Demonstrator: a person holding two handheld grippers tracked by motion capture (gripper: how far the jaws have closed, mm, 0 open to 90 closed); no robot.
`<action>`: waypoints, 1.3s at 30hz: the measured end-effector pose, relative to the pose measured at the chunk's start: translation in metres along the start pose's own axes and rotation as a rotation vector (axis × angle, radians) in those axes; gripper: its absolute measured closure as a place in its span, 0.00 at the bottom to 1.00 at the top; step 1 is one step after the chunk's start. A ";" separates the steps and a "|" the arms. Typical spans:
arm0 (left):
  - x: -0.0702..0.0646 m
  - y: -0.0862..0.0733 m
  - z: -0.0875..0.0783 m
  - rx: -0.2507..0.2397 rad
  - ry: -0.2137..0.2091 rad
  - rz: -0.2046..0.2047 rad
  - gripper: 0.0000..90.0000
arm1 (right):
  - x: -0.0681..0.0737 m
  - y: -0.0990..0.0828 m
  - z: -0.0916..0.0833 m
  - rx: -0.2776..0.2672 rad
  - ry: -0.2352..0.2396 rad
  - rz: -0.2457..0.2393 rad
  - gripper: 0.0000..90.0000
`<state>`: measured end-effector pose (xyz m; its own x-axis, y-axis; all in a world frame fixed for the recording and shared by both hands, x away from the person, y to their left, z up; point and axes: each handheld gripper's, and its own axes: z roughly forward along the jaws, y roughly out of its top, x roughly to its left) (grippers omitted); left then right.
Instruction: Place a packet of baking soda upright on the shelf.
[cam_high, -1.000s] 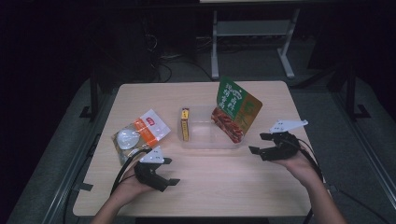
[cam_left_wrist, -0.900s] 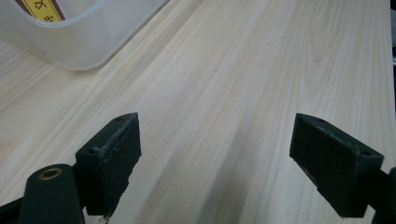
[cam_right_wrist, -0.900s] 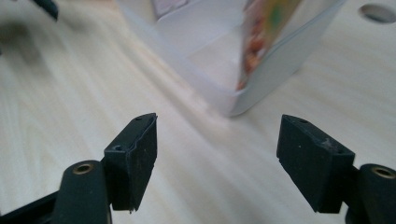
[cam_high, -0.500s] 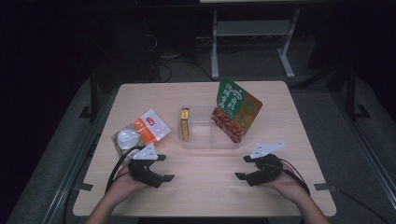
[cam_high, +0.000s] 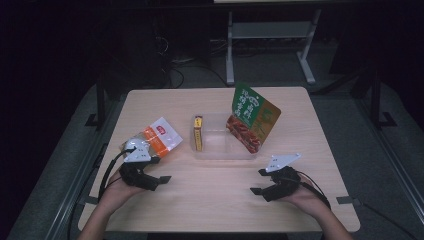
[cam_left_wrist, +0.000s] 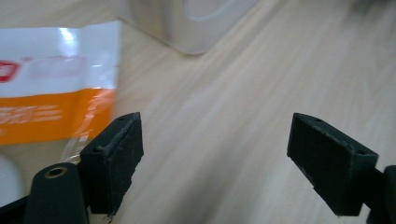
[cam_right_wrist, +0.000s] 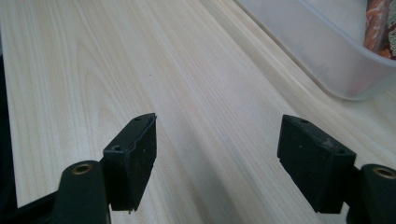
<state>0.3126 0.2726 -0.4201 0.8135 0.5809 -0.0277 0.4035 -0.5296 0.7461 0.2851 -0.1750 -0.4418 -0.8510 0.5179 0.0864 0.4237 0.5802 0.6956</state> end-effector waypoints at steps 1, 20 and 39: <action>0.002 0.000 -0.001 -0.005 0.009 -0.009 0.21 | 0.000 0.000 0.001 0.006 -0.002 -0.006 0.31; 0.069 0.005 -0.022 -0.015 0.191 -0.110 0.25 | 0.000 0.000 0.001 0.010 -0.009 0.000 0.31; 0.136 -0.005 0.007 0.023 0.246 -0.242 0.27 | -0.003 -0.001 0.002 0.009 -0.004 0.003 0.31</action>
<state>0.4244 0.3496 -0.4325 0.5688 0.8215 -0.0391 0.5843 -0.3703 0.7221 0.2880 -0.1757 -0.4446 -0.8485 0.5221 0.0862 0.4295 0.5842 0.6887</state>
